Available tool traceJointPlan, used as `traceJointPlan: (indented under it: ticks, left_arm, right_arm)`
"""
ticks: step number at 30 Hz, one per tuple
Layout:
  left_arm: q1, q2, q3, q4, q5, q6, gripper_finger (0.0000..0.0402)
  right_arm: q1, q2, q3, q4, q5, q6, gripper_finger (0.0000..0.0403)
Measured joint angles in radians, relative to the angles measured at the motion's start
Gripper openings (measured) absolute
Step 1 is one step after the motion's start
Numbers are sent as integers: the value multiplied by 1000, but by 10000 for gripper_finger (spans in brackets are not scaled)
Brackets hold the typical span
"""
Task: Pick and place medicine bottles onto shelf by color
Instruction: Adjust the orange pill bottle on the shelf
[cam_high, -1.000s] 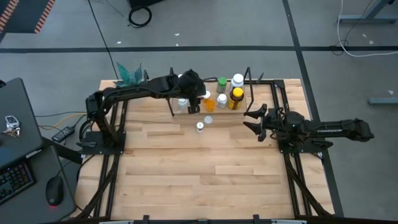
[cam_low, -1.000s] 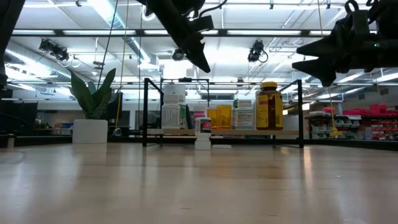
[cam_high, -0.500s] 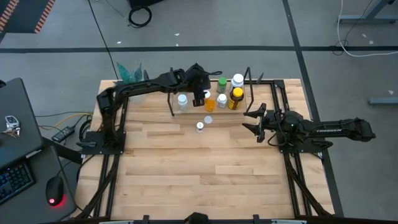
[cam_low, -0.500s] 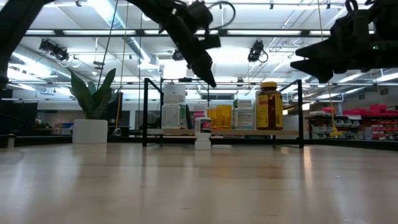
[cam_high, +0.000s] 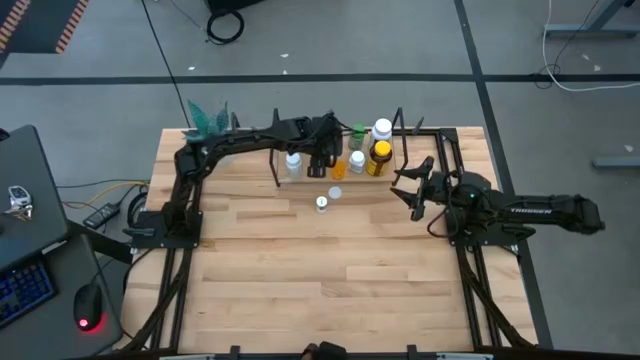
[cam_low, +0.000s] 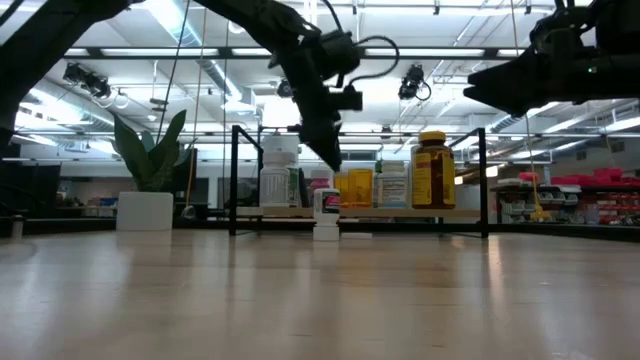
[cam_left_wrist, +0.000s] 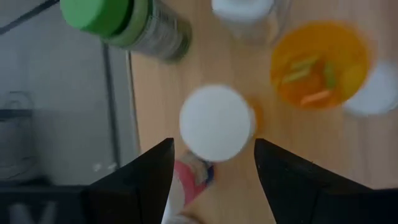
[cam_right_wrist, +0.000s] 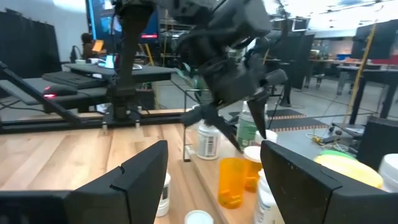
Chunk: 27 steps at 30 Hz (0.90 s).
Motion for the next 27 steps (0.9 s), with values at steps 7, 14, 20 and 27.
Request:
traceJointPlan:
  ticks: [7, 14, 20, 27]
  left_arm:
    - [-41, 29, 1, 73, -107, 92, 237]
    - [-37, 41, 0, 68, -146, 97, 237]
    - [-37, 55, 0, 69, -150, 102, 232]
    - [-29, 76, 0, 94, -178, 109, 230]
  right_arm:
    - [-37, 2, 0, -3, -31, 32, 265]
    - [-42, 2, 0, -3, -52, 39, 265]
    - [-42, 2, 0, -2, -53, 46, 265]
    - [-42, 2, 0, 0, -53, 50, 265]
